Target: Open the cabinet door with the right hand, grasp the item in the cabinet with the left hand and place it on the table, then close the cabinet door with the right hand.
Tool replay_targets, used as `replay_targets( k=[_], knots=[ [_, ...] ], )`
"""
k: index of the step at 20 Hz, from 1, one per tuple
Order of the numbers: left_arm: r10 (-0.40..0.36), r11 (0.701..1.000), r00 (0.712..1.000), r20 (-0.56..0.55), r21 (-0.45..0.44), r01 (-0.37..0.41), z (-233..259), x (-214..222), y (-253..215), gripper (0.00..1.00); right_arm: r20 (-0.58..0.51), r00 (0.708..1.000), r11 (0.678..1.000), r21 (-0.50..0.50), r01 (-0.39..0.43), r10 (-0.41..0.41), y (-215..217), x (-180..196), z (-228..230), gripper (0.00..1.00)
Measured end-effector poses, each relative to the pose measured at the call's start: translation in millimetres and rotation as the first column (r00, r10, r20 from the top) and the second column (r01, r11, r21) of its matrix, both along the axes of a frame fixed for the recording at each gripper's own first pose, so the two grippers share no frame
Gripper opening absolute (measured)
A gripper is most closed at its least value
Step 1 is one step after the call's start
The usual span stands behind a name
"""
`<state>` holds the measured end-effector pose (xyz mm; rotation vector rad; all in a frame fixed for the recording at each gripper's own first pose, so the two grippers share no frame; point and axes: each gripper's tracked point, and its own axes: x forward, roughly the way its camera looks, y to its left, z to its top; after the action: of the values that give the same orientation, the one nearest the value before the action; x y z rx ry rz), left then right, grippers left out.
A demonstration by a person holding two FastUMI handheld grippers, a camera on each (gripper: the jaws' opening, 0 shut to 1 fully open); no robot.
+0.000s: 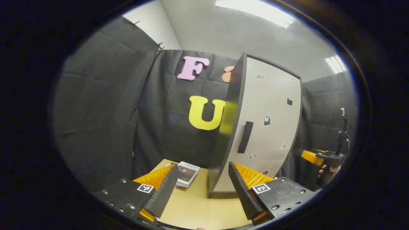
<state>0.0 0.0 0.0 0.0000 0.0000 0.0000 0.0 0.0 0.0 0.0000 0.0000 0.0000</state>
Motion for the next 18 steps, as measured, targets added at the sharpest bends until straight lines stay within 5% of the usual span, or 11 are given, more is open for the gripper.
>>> replay_targets(
  k=[18],
  knots=[
    [-0.023, 0.998, 1.000, -0.011, 0.052, 0.023, -20, -14, 9, 0.95, -0.010, 0.997, 0.996, 0.034, -0.080, 0.080, 55, 3, 18, 0.99]
  ],
)
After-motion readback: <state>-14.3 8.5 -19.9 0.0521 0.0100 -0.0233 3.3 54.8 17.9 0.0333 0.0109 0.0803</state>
